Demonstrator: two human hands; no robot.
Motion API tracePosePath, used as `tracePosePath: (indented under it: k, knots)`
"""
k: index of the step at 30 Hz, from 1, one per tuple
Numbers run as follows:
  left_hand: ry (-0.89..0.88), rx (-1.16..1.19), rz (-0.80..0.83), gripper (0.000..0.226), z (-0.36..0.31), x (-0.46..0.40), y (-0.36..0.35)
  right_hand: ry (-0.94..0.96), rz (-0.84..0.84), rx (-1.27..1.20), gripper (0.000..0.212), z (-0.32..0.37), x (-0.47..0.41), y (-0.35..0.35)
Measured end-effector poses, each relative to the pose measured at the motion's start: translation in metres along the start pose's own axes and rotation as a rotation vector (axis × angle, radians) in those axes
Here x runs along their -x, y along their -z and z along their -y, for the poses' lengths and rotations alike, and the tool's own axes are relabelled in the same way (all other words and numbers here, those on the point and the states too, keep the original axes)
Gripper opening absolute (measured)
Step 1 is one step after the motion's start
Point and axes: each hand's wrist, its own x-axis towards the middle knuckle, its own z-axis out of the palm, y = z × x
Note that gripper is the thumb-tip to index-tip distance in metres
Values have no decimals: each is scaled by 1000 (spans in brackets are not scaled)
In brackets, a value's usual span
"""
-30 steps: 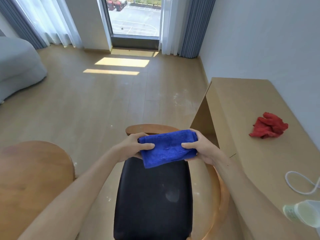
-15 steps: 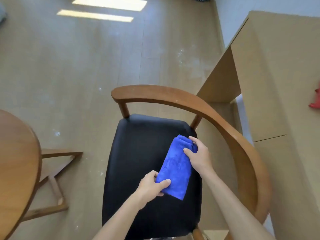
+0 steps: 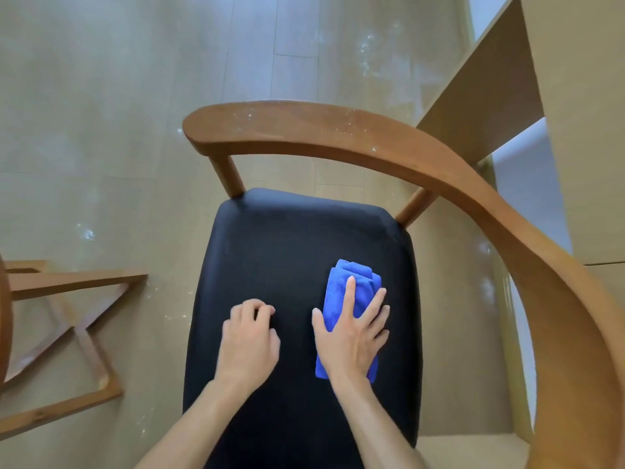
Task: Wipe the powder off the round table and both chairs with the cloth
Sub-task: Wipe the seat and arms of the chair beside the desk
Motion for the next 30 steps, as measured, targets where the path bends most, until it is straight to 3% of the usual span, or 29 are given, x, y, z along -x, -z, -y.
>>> tracePosePath:
  k: [4,7,10,14,19,25,27,30]
  knots:
    - [-85,-138,-164,41,22,-30,-1,-1,-83,-66,77,9,-7,-15]
    - [-90,-180,-154,51,29,-51,-1,114,-153,-65,64,-6,-12,-22]
    - [-37,-190,-76,61,36,-62,-7,358,-209,-15,52,-28,-6,-30]
    - [-48,-178,-49,64,40,-62,-12,725,-183,38,53,-64,10,-35]
    - [-48,-195,-57,56,39,-61,-10,831,-141,25,51,-68,4,-27]
    - [-69,-204,-79,57,44,-68,-16,1093,-109,90,68,-68,-70,15]
    - [-63,-198,-61,63,45,-70,-18,1095,-130,94,66,-68,-88,26]
    - [-72,-199,-30,63,48,-71,-19,915,-234,4,62,-66,-106,31]
